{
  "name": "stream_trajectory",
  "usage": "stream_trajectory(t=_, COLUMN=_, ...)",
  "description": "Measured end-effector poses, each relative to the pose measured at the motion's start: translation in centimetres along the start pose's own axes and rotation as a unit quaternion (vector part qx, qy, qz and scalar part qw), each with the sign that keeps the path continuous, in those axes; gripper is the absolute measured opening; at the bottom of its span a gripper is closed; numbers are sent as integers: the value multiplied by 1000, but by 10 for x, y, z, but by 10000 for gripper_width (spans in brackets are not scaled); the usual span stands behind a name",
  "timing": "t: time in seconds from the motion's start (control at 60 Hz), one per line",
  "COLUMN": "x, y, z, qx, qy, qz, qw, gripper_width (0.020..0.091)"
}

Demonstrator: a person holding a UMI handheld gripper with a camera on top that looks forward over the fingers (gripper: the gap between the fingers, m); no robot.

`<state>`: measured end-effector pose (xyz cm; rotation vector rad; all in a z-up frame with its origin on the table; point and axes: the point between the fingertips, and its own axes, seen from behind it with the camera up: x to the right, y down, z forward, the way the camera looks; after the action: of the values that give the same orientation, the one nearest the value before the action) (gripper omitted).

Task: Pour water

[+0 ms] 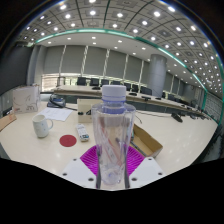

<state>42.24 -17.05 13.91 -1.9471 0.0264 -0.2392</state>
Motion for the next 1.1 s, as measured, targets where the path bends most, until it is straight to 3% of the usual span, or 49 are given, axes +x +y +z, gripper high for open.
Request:
stream_trajectory(t=0.283, x=-37, y=-111, z=27, qx=20, qy=78, qz=-174, qw=981, gripper_width=317)
stream_trajectory(t=0.517, x=-127, y=-178, z=70, qx=45, qy=124, qz=-415, qw=900, gripper_width=321)
stream_trajectory(t=0.7, x=-196, y=-182, z=112, qx=53, qy=141, qz=-627, qw=765, gripper_width=321)
stream_trajectory(t=0.917, x=-225, y=-165, z=146, qx=44, qy=164, qz=-778, qw=605, gripper_width=320)
stream_trajectory(t=1.0, x=-232, y=-160, z=151, qx=51, qy=165, qz=-809, qw=562, gripper_width=320)
stream_trajectory(t=1.1, x=-238, y=-153, z=154, qx=47, qy=155, qz=-818, qw=551, gripper_width=321)
